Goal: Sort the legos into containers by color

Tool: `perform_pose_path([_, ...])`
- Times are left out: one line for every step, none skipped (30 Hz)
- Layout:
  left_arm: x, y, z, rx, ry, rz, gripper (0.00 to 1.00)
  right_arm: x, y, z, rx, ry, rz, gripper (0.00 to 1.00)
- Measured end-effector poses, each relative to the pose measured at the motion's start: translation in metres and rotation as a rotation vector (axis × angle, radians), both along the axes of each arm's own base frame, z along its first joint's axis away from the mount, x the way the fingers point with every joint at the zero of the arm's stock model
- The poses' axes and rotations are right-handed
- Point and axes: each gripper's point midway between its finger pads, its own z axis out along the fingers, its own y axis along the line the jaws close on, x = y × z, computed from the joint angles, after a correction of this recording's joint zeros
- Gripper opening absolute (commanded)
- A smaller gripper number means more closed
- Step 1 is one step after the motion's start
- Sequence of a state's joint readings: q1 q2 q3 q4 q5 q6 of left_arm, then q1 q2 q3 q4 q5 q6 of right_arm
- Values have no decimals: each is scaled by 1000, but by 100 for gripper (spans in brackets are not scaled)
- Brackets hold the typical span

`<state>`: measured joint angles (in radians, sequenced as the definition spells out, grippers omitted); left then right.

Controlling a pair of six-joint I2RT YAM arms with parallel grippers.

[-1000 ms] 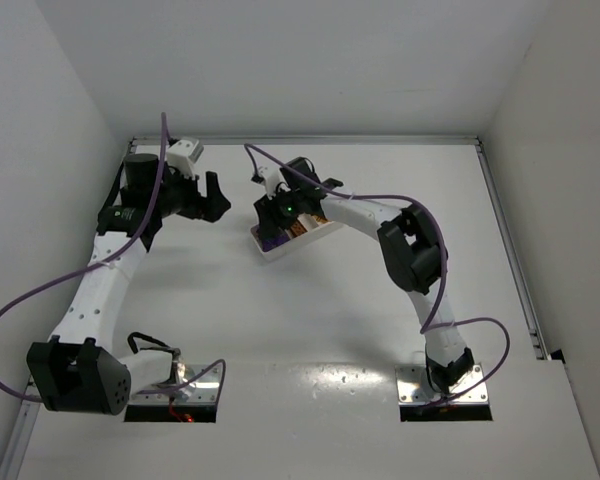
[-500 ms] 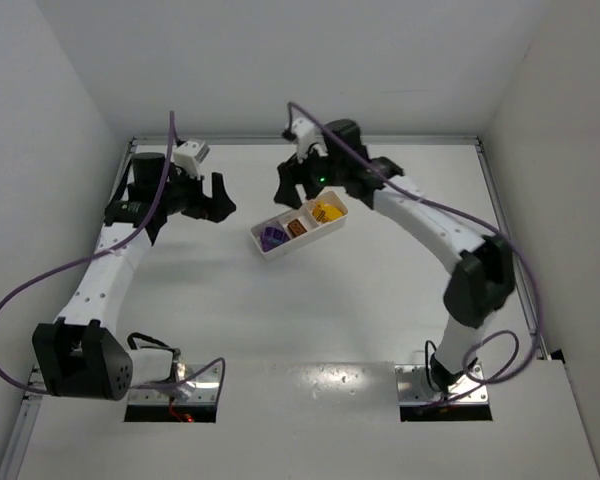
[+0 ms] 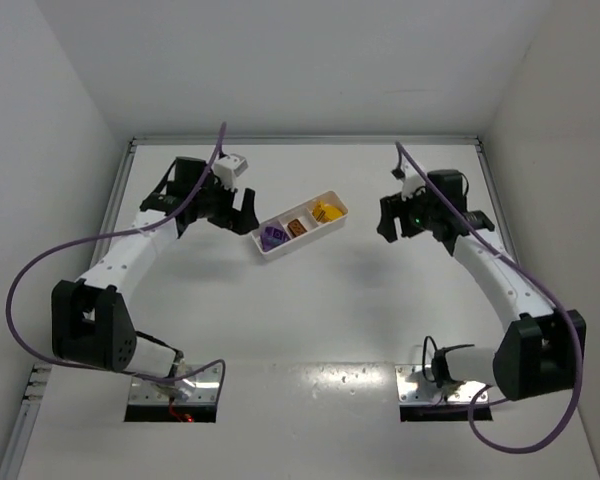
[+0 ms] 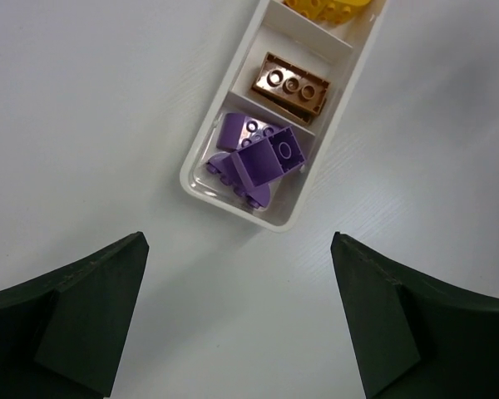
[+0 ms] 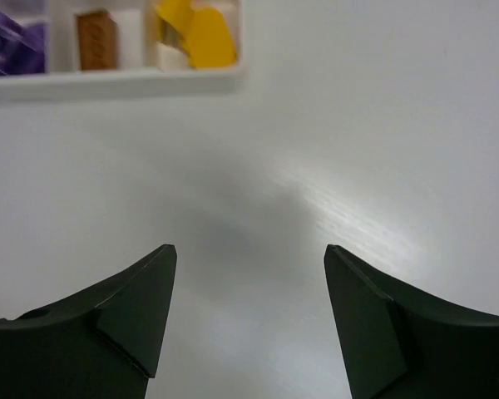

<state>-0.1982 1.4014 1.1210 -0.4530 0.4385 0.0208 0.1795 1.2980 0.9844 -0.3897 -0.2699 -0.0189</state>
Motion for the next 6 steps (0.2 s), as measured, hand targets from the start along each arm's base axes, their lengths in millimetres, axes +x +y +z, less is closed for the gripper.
perform_pose_path([1,-1,-3,8,4,0,99,-8,-14,-14,-6,30,-34,73])
perform_pose_path([2,0,-6,14,9,4,99,-14,-25,-22,-8,51,-62,73])
perform_pose_path([3,0,-9,22,15,7,99,-18,-36,-27,-1,64,-89,73])
perform_pose_path([4,1,-11,28,19,13,99,-19,-43,-28,7,66,-109,73])
perform_pose_path([5,2,-13,35,20,19,99,-18,-49,-26,16,60,-126,73])
perform_pose_path([6,3,-14,40,21,24,99,-16,-54,-23,27,47,-138,73])
